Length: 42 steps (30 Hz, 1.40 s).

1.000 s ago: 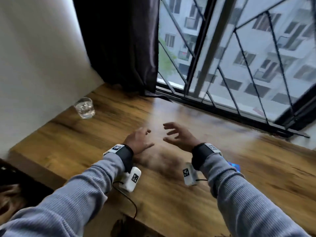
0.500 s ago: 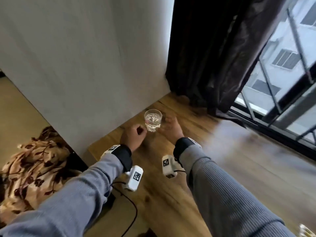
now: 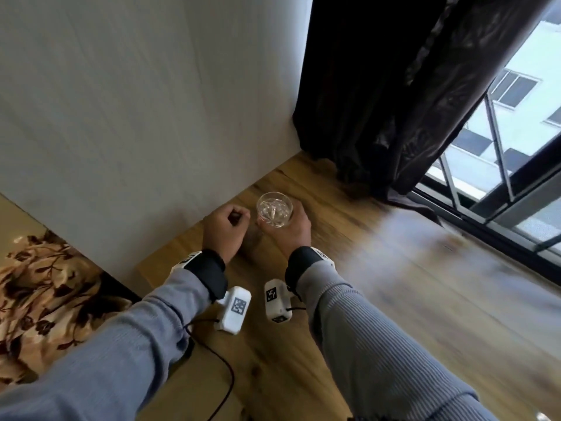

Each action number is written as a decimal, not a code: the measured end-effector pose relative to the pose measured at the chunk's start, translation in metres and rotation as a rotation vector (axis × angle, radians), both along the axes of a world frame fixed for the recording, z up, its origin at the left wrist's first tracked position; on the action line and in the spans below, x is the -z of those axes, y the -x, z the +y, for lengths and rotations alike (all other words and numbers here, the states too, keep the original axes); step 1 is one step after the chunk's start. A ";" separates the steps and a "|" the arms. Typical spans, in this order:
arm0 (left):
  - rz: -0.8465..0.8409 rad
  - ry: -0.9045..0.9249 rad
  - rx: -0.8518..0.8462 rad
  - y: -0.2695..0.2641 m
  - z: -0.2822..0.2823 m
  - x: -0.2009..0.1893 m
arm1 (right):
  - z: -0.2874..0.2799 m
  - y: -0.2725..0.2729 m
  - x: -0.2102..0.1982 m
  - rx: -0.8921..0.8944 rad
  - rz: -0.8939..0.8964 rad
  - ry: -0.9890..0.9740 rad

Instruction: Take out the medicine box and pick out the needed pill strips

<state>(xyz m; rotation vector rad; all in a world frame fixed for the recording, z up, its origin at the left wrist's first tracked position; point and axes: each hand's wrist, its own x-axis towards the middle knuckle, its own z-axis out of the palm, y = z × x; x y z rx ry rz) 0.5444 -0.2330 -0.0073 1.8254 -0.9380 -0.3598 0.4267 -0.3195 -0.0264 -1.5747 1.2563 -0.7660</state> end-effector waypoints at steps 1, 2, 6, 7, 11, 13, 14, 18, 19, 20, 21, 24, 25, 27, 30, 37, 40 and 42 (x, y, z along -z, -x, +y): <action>0.012 0.012 0.011 0.005 -0.002 0.000 | 0.002 0.007 0.000 0.010 -0.011 0.020; 0.028 0.020 0.017 0.011 -0.002 0.000 | 0.005 0.015 0.001 0.018 -0.020 0.037; 0.085 0.057 0.082 0.042 -0.007 0.004 | 0.018 0.061 0.002 0.072 -0.040 0.078; 0.084 0.066 0.103 0.051 -0.009 0.005 | 0.022 0.075 0.001 0.096 -0.040 0.101; 0.070 0.086 0.209 0.103 -0.013 0.010 | 0.042 0.139 -0.001 0.212 -0.016 0.181; 0.080 0.080 0.305 0.135 -0.013 0.013 | 0.054 0.176 0.000 0.275 -0.043 0.194; 0.102 0.068 0.357 0.153 -0.012 0.015 | 0.060 0.197 0.002 0.311 -0.043 0.209; 0.150 0.015 0.531 0.210 -0.008 0.022 | 0.080 0.260 0.003 0.425 0.017 0.216; 0.151 0.005 0.584 0.228 -0.005 0.021 | 0.086 0.279 0.003 0.464 0.029 0.216; 0.144 0.002 0.638 0.244 -0.001 0.021 | 0.092 0.296 0.004 0.498 0.038 0.211; 0.134 -0.008 0.691 0.258 0.002 0.020 | 0.098 0.311 0.005 0.527 0.053 0.209; 0.111 -0.047 0.818 0.294 0.012 0.019 | 0.115 0.350 0.006 0.593 0.089 0.212; 0.104 -0.062 0.844 0.303 0.016 0.019 | 0.119 0.360 0.006 0.605 0.106 0.208; 0.093 -0.083 0.891 0.320 0.023 0.018 | 0.128 0.376 0.008 0.617 0.114 0.182; 0.070 -0.094 0.942 0.339 0.032 0.015 | 0.134 0.393 0.015 0.638 0.110 0.151; 0.052 -0.123 0.949 0.362 0.050 0.014 | 0.149 0.406 0.023 0.606 0.098 0.113; 0.046 -0.120 0.902 0.371 0.057 0.014 | 0.152 0.407 0.016 0.567 0.091 0.103; 0.051 -0.132 0.861 0.375 0.061 0.013 | 0.154 0.411 0.015 0.513 0.046 0.092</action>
